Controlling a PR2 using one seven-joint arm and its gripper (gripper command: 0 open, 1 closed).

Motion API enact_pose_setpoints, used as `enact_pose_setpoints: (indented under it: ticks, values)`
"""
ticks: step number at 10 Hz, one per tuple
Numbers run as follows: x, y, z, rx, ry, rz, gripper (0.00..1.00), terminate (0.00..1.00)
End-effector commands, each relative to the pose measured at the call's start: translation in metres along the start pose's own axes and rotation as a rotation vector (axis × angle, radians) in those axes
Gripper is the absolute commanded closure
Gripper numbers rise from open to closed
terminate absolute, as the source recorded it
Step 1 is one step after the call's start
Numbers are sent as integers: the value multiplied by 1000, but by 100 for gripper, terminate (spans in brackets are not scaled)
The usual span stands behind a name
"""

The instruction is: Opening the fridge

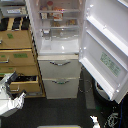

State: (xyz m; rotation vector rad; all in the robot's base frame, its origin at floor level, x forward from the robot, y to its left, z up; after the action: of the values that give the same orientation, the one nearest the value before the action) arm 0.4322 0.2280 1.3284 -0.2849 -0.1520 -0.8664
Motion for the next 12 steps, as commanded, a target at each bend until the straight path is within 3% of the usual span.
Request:
enact_pose_setpoints:
  ticks: [1, 3, 5, 7, 12]
  values:
    - [-42, 182, -141, 65, 37, 333, 0, 0]
    - [-59, 209, -161, 64, 38, 415, 0, 0]
    - [-14, 185, -175, 51, 27, 357, 0, 0]
    - [165, 104, -208, -35, -45, 119, 0, 0]
    - [364, -78, -244, -122, -80, -265, 0, 0]
